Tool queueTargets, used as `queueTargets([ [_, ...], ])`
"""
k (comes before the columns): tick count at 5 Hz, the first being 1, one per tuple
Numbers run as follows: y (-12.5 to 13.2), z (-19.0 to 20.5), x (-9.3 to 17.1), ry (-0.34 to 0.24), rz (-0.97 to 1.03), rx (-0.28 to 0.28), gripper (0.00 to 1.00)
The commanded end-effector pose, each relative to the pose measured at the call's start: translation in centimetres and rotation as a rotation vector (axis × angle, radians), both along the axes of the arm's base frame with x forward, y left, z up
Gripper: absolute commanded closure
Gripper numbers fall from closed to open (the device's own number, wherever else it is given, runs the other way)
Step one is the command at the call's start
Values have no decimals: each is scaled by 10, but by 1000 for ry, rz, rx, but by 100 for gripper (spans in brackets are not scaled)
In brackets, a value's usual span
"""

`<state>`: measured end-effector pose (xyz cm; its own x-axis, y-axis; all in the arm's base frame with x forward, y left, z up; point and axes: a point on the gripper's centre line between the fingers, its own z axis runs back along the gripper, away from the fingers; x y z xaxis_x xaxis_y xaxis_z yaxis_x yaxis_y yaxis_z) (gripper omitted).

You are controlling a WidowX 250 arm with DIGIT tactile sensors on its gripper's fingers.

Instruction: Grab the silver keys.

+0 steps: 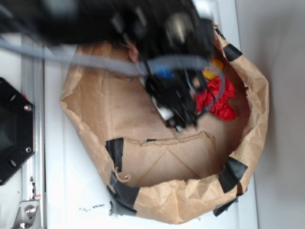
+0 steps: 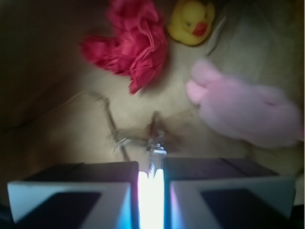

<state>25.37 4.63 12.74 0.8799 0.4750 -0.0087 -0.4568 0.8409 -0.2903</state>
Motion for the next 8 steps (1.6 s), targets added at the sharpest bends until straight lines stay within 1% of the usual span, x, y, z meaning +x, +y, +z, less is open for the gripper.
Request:
queueTargets([
  [1, 21, 36, 6, -81, 25, 0, 100],
  [2, 18, 36, 6, -73, 22, 9, 100],
  [3, 17, 34, 4, -79, 18, 20, 100],
  [4, 12, 25, 3, -74, 16, 42, 100],
  [5, 3, -1, 0, -97, -13, 93, 30],
  [6, 0, -17, -7, -149, -72, 129, 0],
  [7, 0, -39, -3, -143, -86, 188, 0],
  [8, 1, -59, 0, -133, -78, 236, 0],
])
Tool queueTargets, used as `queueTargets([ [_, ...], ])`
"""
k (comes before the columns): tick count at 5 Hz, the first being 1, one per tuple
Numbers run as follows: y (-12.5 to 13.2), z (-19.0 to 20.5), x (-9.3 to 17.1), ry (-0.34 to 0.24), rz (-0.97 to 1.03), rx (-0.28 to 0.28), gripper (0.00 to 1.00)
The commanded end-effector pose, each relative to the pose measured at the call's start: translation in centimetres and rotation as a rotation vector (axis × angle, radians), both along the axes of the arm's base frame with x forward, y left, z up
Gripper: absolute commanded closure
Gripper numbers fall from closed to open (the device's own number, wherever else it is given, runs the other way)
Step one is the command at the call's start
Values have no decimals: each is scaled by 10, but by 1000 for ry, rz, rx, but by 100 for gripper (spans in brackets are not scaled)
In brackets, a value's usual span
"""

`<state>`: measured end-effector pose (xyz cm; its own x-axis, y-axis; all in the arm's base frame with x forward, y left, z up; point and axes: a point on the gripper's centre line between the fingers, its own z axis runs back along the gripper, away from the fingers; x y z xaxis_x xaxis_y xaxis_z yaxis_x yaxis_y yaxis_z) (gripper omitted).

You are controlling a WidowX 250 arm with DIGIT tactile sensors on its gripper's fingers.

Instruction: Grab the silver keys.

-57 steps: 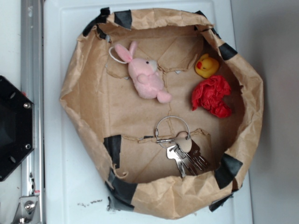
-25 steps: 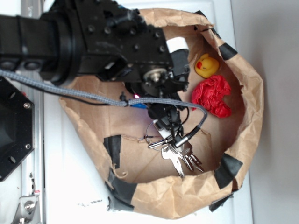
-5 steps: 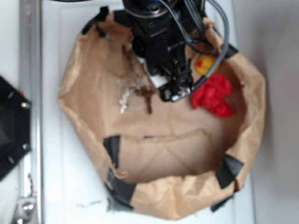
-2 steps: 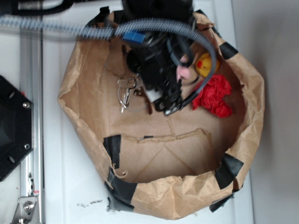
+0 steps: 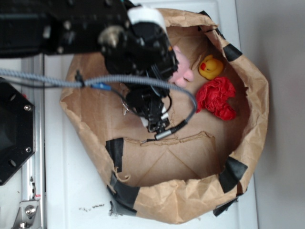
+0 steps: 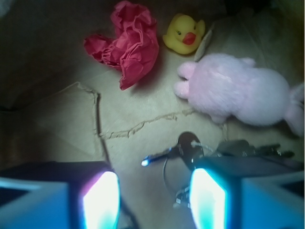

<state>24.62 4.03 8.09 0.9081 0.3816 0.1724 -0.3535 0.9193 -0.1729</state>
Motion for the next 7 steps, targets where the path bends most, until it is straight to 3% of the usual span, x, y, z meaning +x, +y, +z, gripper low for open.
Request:
queueTargets([
  [1, 6, -26, 9, -32, 10, 58, 0],
  [3, 4, -61, 22, -7, 10, 60, 0],
  [4, 3, -70, 23, 27, -107, 111, 0],
  [5, 6, -70, 16, 20, -218, 116, 0],
  [6, 13, -67, 17, 64, -200, 103, 0],
  [7, 15, -58, 15, 60, -176, 86, 100],
])
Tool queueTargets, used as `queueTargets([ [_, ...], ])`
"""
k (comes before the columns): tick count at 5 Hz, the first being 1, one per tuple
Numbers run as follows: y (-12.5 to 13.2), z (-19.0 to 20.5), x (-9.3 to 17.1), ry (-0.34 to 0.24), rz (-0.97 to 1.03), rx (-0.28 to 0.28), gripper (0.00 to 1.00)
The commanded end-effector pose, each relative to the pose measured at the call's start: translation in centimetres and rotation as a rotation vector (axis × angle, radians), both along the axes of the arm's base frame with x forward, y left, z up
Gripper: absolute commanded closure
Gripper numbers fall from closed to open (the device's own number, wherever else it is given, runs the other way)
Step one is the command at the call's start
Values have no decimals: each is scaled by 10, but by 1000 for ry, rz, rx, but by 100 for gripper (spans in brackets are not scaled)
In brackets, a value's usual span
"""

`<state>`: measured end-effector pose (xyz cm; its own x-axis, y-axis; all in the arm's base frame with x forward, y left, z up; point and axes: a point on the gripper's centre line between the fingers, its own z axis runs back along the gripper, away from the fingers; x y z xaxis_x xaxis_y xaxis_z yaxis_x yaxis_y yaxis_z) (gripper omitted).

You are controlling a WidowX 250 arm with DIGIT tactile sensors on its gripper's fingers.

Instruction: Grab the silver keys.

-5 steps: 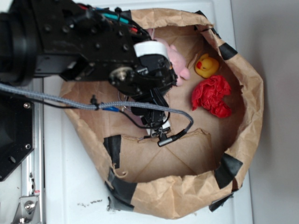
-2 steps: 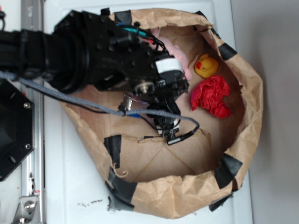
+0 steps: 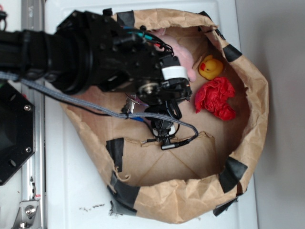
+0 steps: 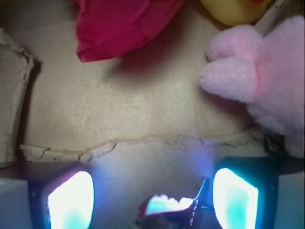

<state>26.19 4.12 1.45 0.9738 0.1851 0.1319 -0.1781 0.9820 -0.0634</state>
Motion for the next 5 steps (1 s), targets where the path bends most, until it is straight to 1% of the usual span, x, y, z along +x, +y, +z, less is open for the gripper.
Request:
queueTargets([
  [1, 16, 12, -2, -22, 16, -15, 100],
  [3, 19, 22, -2, -28, 27, -29, 100],
  [5, 22, 31, 1, -35, 62, -19, 100],
])
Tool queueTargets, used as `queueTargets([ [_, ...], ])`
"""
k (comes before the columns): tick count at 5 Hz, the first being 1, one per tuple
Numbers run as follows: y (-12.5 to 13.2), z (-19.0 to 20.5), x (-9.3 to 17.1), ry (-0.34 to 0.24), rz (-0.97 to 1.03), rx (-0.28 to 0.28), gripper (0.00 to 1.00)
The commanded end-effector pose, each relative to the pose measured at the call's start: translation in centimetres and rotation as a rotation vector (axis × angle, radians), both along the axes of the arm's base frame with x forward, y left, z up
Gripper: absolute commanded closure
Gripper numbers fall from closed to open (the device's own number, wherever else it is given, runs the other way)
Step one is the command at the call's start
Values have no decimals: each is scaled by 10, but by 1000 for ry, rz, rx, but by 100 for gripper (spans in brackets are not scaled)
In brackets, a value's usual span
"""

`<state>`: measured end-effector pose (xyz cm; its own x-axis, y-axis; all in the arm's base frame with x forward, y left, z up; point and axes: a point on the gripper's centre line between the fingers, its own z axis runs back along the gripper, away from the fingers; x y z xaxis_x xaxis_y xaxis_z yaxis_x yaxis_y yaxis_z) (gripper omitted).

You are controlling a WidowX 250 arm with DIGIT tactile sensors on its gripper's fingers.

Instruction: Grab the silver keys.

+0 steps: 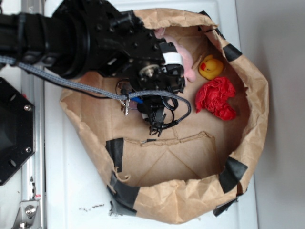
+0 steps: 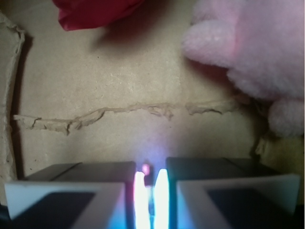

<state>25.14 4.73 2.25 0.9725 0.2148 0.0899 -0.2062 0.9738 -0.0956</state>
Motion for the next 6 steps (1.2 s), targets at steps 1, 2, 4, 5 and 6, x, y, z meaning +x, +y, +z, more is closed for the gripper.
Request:
queueTargets([
  [1, 17, 37, 14, -71, 54, 30, 100],
  [2, 8, 78, 11, -57, 83, 11, 100],
  [4, -24, 142, -7, -44, 81, -68, 100],
  [5, -32, 142, -8, -70, 88, -43, 100],
  [6, -31, 134, 0, -79, 112, -27, 100],
])
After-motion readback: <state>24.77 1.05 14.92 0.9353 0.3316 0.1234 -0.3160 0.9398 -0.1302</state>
